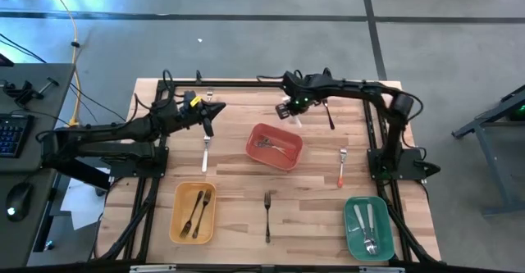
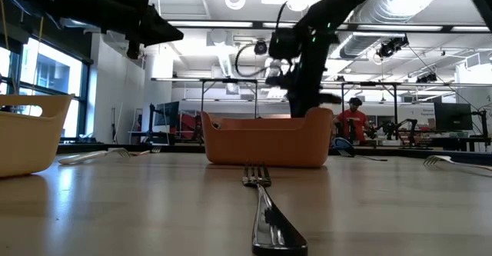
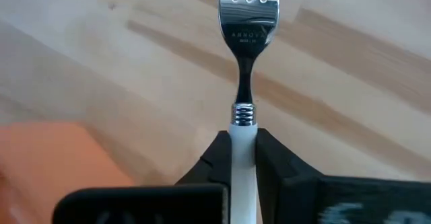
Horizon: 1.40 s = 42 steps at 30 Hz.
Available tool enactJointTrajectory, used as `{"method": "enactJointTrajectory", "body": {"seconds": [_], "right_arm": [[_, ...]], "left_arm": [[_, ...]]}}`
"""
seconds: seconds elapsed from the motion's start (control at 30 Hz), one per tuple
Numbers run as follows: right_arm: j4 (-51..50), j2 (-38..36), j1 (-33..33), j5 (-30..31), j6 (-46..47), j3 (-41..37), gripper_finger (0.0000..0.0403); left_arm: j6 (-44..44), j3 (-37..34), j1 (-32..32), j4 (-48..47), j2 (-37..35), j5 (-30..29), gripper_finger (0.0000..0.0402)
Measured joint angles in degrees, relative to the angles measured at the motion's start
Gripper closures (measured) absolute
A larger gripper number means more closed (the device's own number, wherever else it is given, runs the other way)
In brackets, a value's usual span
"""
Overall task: Sort silverware by color (type)
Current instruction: Put the top white fork into the green bin
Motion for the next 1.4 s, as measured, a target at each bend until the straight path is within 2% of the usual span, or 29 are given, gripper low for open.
{"method": "enactJointTrajectory", "body": {"seconds": [0.23,0.37,0.47,0.6,0.67,0.77,0.87,1.0,1.2,1.4], "right_arm": [[-12.0,-13.3,8.0,0.4,8.2,0.0,0.0396],[-20.1,-20.8,17.4,1.4,19.7,0.2,0.0396],[-25.8,-24.3,26.9,2.6,31.4,0.2,0.0396],[-31.7,-25.6,41.2,3.6,47.2,0.2,0.0396],[-34.1,-25.6,47.7,2.3,54.4,0.2,0.0396],[-37.0,-25.6,56.0,0.2,66.5,0.2,0.0396],[-37.1,-25.6,64.3,2.0,79.3,0.2,0.0396],[-37.9,-24.7,73.5,2.6,91.8,0.2,0.0396],[-38.1,-20.2,80.0,-1.9,93.1,0.1,0.0396],[-35.6,-17.0,81.7,-2.8,92.7,0.1,0.0396]], "left_arm": [[0.0,0.0,3.2,-2.4,0.0,1.6,0.0401],[0.0,0.0,4.4,-2.9,0.0,1.8,0.0401],[0.5,0.0,5.1,-2.9,0.0,1.9,0.0401],[0.6,0.0,5.9,-3.3,0.0,2.0,0.0401],[0.5,0.0,6.1,-4.0,0.0,2.0,0.0401],[-0.9,0.0,6.1,-4.5,0.0,2.0,0.0401],[-0.7,0.0,6.1,-5.3,0.2,2.0,0.0401],[-0.5,0.0,6.1,-5.5,1.6,2.0,0.0401],[0.1,0.0,6.1,-5.3,4.4,1.9,0.0401],[1.0,0.0,6.1,-2.8,6.4,1.9,0.0401]]}}
